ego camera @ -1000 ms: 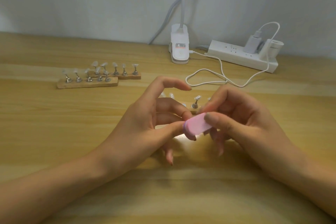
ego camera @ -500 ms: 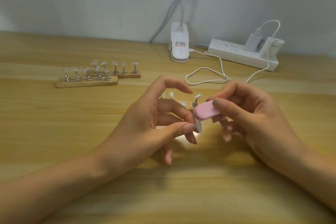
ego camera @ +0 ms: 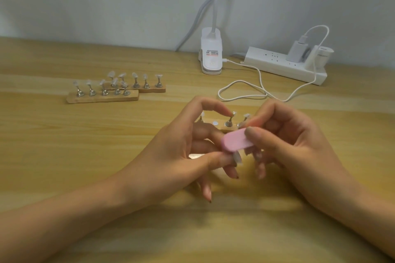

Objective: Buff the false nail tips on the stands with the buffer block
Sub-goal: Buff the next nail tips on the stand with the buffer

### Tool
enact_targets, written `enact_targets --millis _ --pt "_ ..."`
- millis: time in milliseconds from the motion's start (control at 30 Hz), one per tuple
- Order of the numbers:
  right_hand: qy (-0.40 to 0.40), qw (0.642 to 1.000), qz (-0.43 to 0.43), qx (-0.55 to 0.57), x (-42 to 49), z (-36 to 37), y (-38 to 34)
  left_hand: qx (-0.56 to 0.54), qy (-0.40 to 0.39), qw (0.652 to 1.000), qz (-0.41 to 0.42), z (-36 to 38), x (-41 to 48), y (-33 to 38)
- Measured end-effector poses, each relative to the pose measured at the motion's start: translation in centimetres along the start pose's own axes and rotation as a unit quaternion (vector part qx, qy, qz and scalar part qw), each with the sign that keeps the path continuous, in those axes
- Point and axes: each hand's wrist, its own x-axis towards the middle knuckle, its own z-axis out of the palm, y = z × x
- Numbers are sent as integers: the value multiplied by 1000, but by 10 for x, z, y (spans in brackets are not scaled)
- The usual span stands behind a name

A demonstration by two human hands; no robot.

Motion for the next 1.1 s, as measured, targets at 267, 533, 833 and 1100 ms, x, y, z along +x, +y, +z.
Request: enact_targets --millis 267,533,833,1100 --pt "-39 999 -3 9 -2 2 0 -10 -9 1000 0 0 2 0" --pt "-28 1000 5 -6 -1 0 1 -12 -5 1000 -10 -2 2 -1" --pt "-10 999 7 37 -3 -5 2 -15 -2 1000 -7 -2 2 0" --pt "-53 998 12 26 -2 -1 3 -16 -9 1000 -8 -1 2 2"
